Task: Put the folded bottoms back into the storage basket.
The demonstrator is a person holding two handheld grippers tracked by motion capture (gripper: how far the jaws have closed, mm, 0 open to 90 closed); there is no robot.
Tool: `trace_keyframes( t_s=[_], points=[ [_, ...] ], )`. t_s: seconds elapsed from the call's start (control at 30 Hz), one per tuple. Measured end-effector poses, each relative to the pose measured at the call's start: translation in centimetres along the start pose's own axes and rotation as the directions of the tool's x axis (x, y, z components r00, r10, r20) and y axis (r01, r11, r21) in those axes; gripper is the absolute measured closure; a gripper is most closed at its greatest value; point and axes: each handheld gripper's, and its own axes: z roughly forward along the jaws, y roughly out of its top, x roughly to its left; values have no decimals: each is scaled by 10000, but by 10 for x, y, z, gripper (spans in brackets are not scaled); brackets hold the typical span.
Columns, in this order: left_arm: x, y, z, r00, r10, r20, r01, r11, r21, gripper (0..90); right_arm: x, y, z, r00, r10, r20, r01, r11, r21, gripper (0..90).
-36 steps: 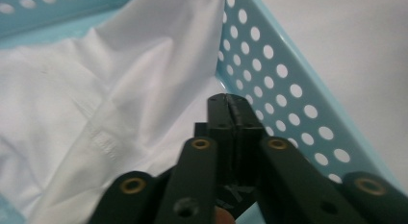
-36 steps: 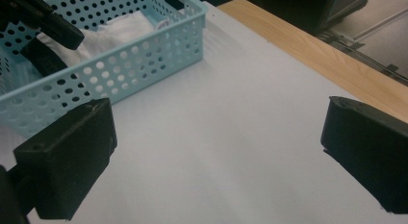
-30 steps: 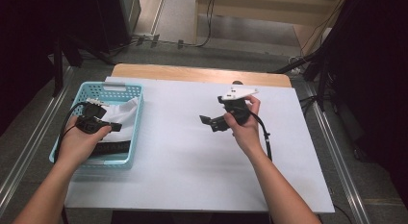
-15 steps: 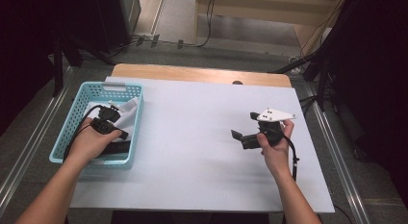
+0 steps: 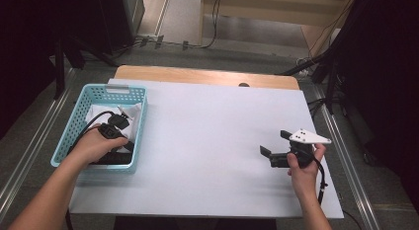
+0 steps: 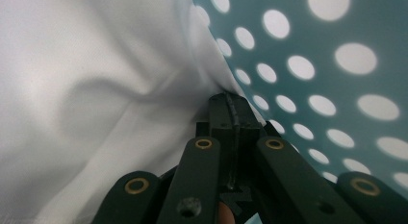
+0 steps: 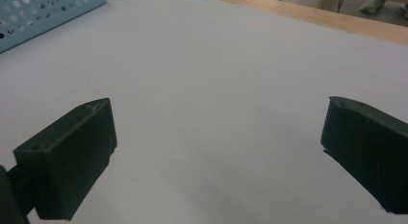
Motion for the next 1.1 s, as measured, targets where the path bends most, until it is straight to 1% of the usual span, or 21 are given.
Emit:
trace_keyframes(
  t_s=[0.03,0.07,0.13,0.2,0.23,0.3,0.33,0.4,0.43,0.47,0.53,0.63,0.7,0.77,0.8,0.83,0.87,0.93,1.0,1.07,1.1],
  points=[
    [1,-1,-2,10000,-25,6,25,9998,-189,894,0,-3,-2,10000,36,65,-36,10000,35,0],
    [2,-2,-7,10000,-87,-34,85,9983,-572,847,0,-5,-4,9999,10,128,-11,10000,28,0],
    [10,-5,-23,9989,-469,-69,452,9868,-1555,806,-1,-8,-9,9998,3,190,-2,10000,-50,0],
    [18,-9,-41,9946,-966,-377,830,9597,-2686,728,-2,-10,-15,9996,6,280,-2,9999,-118,0],
    [22,-10,-50,9899,-1275,-622,1008,9405,-3245,670,-2,-11,-17,9994,-24,331,29,9999,-166,0],
    [29,-13,-67,9772,-1902,-949,1347,8995,-4156,626,-3,-13,-22,9990,-36,447,47,9997,-229,0],
    [32,-13,-74,9702,-2177,-1061,1493,8824,-4461,599,-4,-15,-23,9988,-47,491,60,9997,-250,0],
    [38,-14,-84,9518,-2674,-1506,1621,8549,-4928,541,-7,-18,-26,9987,62,505,-47,9995,-299,0],
    [42,-14,-87,9439,-2907,-1564,1773,8462,-5026,513,-8,-20,-26,9987,105,508,-89,9995,-316,0],
    [45,-13,-88,9381,-3073,-1597,1903,8426,-5038,494,-10,-21,-27,9986,118,516,-103,9995,-287,0],
    [51,-11,-86,9234,-3336,-1896,2018,8425,-4995,466,-11,-24,-27,9987,137,495,-123,9995,-285,0],
    [60,-6,-76,9023,-3603,-2367,2148,8518,-4778,452,-13,-27,-29,9987,173,483,-161,9995,-257,0],
    [68,-3,-69,8911,-3774,-2520,2312,8554,-4636,442,-15,-28,-30,9987,189,463,-175,9994,-310,0],
    [75,-1,-64,8673,-4097,-2826,2566,8545,-4516,441,-15,-30,-32,9986,256,458,-241,9992,-327,0],
    [79,0,-60,8553,-4211,-3017,2660,8568,-4417,438,-15,-30,-32,9988,245,433,-231,9992,-323,0],
    [82,1,-57,8492,-4303,-3062,2781,8572,-4334,425,-14,-31,-33,9986,268,459,-254,9992,-301,0],
    [83,1,-54,8435,-4322,-3190,2787,8598,-4280,424,-13,-31,-33,9988,252,422,-239,9992,-322,0],
    [83,3,-52,8370,-4228,-3473,2636,8678,-4212,442,-13,-31,-33,9989,243,394,-230,9992,-338,0],
    [83,5,-50,8287,-4271,-3618,2599,8661,-4271,436,-12,-32,-33,9990,245,364,-234,9993,-302,0],
    [86,5,-48,8272,-4366,-3539,2720,8620,-4278,454,-12,-33,-32,9992,205,336,-195,9994,-289,0],
    [88,4,-46,8294,-4391,-3453,2788,8611,-4253,466,-12,-33,-32,9993,209,320,-200,9994,-281,0]
  ],
)
